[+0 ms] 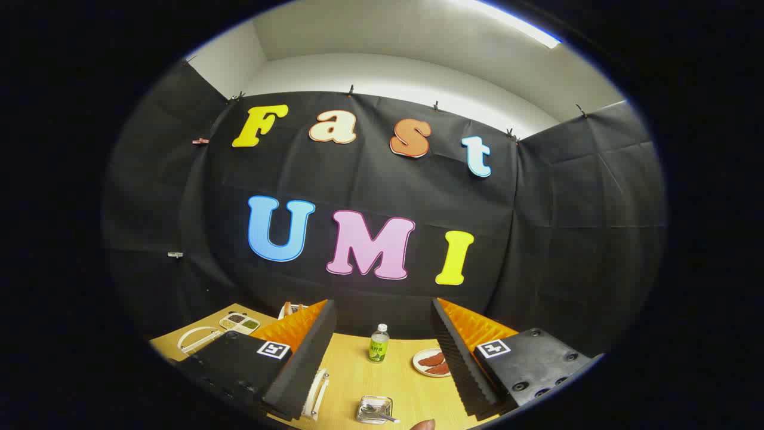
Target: Take the plate from the dish rack, then take the spoon from the basket and place it into the plate.
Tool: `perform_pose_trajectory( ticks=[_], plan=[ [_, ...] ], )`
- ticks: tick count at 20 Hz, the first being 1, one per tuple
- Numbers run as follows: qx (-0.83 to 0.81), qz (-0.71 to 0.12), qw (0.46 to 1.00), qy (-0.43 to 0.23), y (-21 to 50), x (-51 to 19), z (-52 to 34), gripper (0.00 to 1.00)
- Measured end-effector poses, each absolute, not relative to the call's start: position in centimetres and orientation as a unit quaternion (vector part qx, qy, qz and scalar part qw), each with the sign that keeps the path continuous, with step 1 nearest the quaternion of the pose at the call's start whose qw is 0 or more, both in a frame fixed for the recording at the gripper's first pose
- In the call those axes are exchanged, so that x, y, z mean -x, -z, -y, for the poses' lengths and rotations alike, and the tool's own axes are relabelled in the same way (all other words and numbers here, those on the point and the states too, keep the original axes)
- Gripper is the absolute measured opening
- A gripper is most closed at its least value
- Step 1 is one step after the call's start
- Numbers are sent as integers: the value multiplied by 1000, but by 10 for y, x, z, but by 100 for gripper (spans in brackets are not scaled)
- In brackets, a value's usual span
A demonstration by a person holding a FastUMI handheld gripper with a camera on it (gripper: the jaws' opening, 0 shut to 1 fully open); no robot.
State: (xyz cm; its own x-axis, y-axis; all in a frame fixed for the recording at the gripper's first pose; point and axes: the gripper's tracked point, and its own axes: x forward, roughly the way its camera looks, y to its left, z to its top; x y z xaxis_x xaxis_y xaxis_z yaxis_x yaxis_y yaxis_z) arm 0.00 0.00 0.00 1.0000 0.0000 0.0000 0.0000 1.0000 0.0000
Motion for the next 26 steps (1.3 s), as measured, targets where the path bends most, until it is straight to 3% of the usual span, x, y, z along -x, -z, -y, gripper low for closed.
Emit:
perform_pose_trajectory(
  ticks=[16,21,26],
  plan=[
    [-19,-31,999,-25,16,-15,-28,97],
    [-41,-175,982,-60,70,-40,-70,97],
    [-61,-347,930,-106,150,-57,-124,95]
  ],
)
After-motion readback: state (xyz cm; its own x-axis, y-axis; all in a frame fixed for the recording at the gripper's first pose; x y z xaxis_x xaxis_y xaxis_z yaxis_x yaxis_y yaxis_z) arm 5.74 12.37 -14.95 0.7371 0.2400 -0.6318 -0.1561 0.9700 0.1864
